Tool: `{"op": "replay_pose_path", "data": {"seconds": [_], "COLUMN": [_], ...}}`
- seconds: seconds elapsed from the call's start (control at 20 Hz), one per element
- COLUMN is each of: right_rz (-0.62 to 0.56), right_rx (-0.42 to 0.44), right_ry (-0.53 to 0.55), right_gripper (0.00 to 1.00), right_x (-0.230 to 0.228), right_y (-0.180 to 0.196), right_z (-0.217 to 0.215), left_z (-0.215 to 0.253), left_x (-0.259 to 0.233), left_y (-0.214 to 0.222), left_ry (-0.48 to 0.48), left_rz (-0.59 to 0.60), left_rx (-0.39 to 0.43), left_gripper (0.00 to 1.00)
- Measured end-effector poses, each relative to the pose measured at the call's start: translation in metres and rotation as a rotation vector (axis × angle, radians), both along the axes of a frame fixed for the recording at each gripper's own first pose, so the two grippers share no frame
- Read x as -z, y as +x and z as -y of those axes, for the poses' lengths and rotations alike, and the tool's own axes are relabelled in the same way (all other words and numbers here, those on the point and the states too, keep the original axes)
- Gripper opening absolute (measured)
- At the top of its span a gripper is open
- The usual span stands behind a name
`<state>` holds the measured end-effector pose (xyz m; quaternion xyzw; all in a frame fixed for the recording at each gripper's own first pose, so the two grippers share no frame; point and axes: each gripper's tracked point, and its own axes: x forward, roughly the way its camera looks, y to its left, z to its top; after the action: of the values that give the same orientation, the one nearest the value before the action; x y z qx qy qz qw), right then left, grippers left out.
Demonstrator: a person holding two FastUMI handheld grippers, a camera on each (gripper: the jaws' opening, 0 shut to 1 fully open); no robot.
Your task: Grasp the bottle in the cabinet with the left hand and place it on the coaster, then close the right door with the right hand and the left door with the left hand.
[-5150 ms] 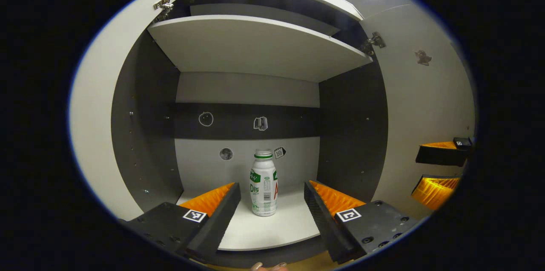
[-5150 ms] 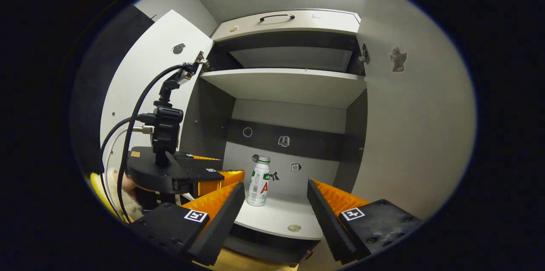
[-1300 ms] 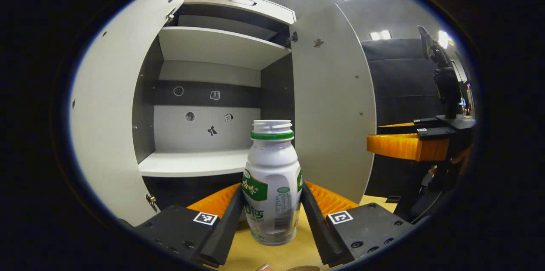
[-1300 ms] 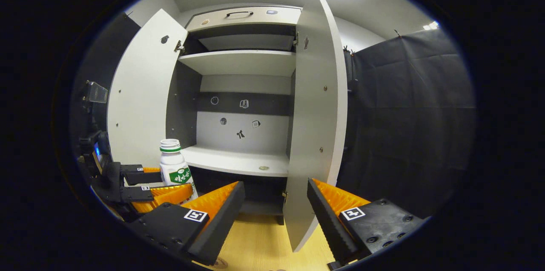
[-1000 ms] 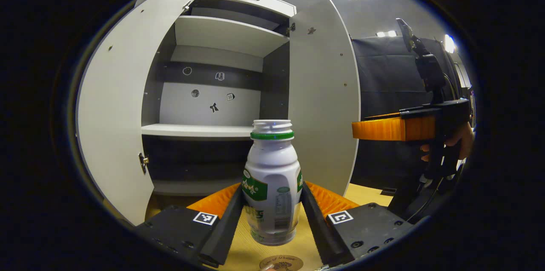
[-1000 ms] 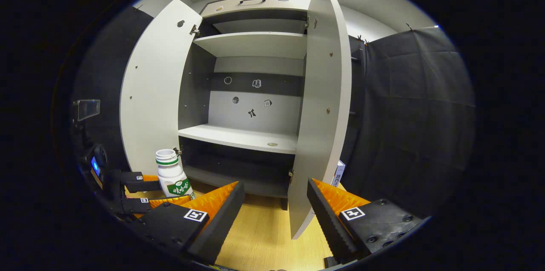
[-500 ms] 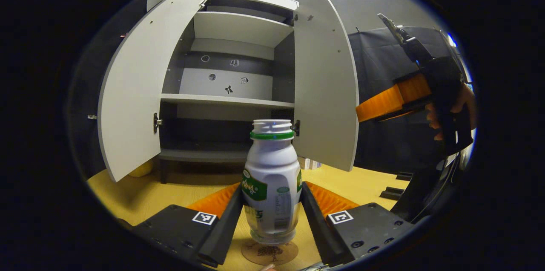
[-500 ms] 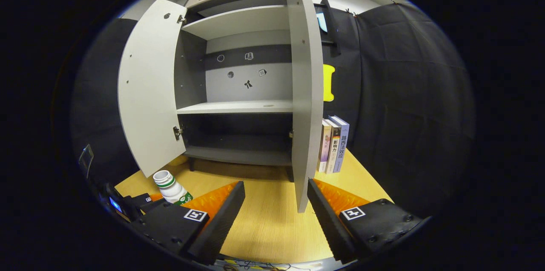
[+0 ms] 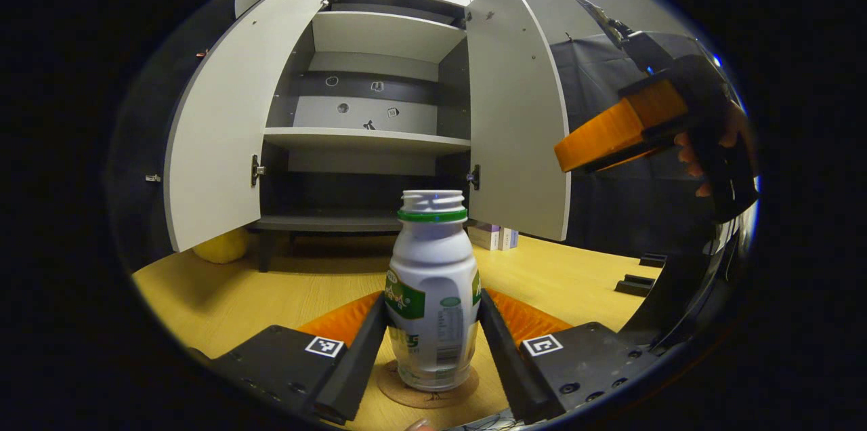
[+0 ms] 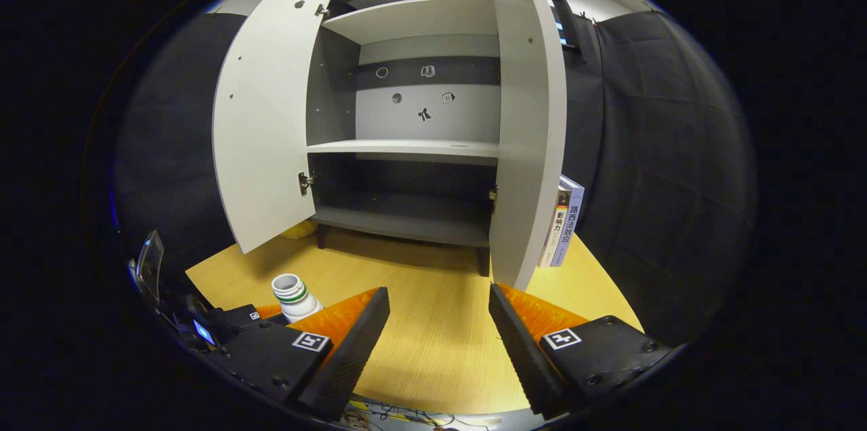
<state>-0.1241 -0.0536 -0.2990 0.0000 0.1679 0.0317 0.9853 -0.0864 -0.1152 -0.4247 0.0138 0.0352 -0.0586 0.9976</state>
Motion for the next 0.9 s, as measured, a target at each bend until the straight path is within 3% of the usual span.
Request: {"op": "replay_pose_path", "data": {"seconds": [0.55, 0.9], "right_rz": [0.005, 0.059], "right_rx": [-0.017, -0.006], "right_ry": [-0.006, -0.005], "right_gripper": [0.98, 0.98], "right_x": [-0.007, -0.046], "right_y": [-0.001, 0.002], "right_z": [-0.002, 0.003], "left_z": [-0.004, 0.002], "left_x": [-0.004, -0.073], "left_y": [0.002, 0.017], "left_ry": [-0.007, 0.053], "left_rz": [0.003, 0.079], "left_rx": [-0.008, 0.036], "left_gripper": [0.87, 0.88]}}
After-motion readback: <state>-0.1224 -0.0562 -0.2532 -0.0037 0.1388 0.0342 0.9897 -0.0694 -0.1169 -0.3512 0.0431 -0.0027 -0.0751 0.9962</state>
